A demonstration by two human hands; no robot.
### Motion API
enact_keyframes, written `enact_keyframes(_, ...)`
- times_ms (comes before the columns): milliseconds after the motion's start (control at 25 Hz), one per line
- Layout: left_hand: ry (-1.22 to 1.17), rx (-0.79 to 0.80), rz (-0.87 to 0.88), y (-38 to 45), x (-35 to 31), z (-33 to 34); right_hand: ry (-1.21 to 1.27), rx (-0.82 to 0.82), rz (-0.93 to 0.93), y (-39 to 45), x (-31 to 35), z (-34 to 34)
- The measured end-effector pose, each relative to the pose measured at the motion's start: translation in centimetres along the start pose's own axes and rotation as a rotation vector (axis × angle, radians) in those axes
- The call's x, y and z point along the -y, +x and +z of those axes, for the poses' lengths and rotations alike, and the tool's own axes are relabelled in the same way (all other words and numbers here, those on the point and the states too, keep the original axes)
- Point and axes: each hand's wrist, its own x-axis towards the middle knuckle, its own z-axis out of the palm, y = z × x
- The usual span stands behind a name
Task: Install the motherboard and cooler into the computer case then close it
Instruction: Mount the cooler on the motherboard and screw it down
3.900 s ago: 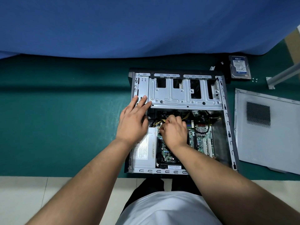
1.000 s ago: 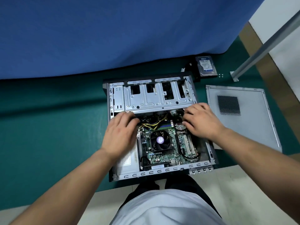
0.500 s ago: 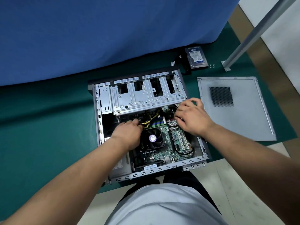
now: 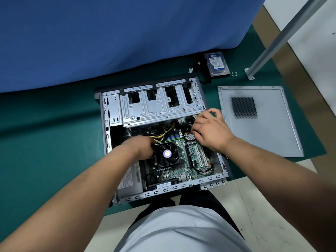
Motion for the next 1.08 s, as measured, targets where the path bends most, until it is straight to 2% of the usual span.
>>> enact_keyframes(160, 0.008, -0.187, 0.096, -1.4, 0.8, 0.9, -0.144, 0.127, -0.137, -0.5, 1.5, -1.1)
enact_keyframes(280, -0.02, -0.326, 0.13, -2.7, 1.9, 1.6, -0.154, 0.485, -0.284, -1.5, 4.9, -0.7)
enact_keyframes(360, -0.038, -0.422, 0.158, -3.6, 2.5, 2.1, -0.032, 0.721, -0.204, -2.1, 6.9, 0.2)
enact_keyframes(400, -0.02, -0.473, 0.175, -4.2, 2.8, 2.5, 0.03, 0.768, -0.14, -2.2, 7.5, 0.9)
enact_keyframes(560, 0.089, -0.666, 0.152, -6.4, 3.2, 5.1, 0.227, 0.73, 0.102, -1.8, 8.0, 2.5)
enact_keyframes(760, 0.101, -0.753, 0.06, -6.7, 2.4, 6.0, 0.307, 0.753, 0.224, -1.2, 8.0, 3.5)
enact_keyframes(1040, 0.112, -0.815, -0.012, -6.6, 2.1, 5.6, 0.291, 0.719, 0.212, -1.9, 8.3, 1.6)
enact_keyframes(1080, 0.123, -0.791, -0.004, -6.7, 2.2, 5.5, 0.272, 0.646, 0.193, -2.1, 8.2, 0.8)
